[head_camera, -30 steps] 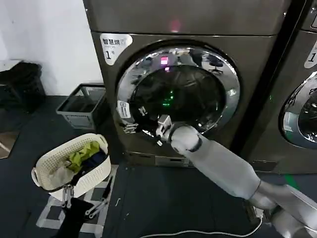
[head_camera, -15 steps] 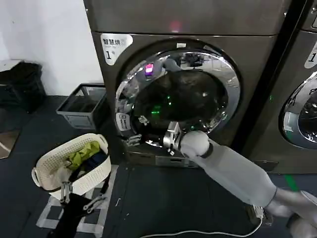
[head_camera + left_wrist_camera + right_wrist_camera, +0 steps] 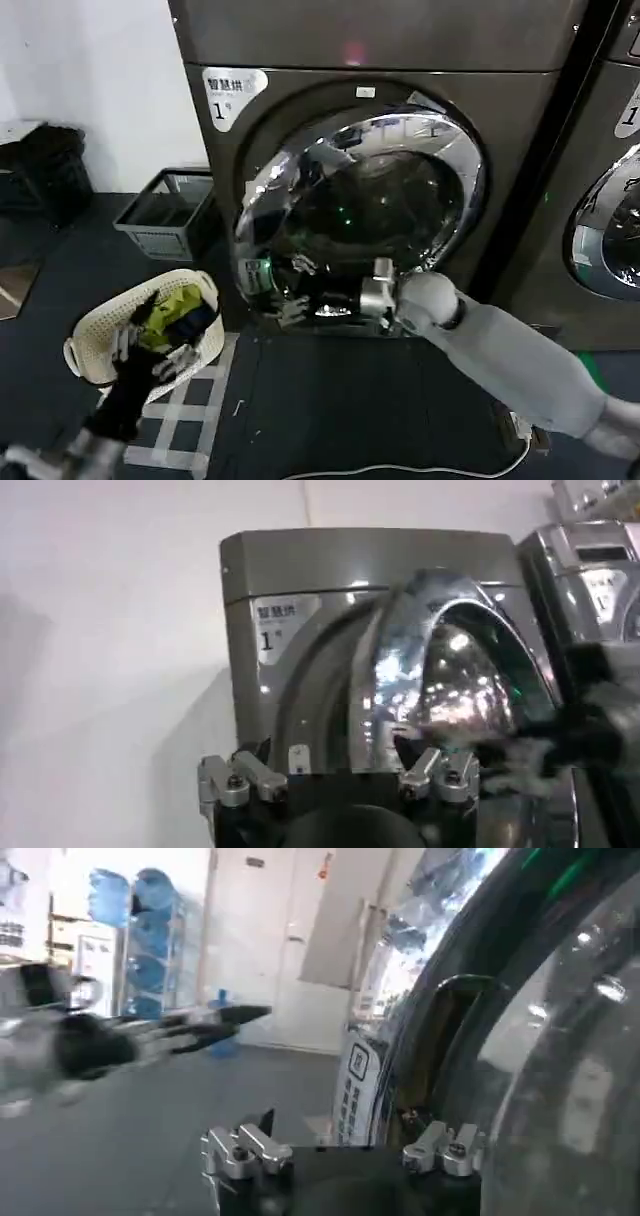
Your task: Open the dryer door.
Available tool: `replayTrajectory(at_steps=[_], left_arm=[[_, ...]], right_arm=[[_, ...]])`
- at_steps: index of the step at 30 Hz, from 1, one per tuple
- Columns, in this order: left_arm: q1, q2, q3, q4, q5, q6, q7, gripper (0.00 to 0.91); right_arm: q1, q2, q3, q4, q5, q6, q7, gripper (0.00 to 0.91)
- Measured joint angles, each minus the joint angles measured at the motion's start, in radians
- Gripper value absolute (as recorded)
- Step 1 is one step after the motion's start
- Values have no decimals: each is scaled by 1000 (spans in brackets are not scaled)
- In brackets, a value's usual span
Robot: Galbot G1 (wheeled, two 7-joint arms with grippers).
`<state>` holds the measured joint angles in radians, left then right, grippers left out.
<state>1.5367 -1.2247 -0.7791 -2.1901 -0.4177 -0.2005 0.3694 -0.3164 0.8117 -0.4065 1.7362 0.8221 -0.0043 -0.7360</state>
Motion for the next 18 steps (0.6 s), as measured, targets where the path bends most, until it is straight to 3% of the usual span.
replayTrajectory(at_steps=[13, 18], left_arm=[[-191, 177, 25, 122, -114, 39, 3, 907], [-261, 231, 41, 183, -136, 58, 15, 907]], right_arm=[[-57, -112, 85, 63, 19, 6, -227, 907], [-87, -157, 142, 83, 66, 12, -317, 907]])
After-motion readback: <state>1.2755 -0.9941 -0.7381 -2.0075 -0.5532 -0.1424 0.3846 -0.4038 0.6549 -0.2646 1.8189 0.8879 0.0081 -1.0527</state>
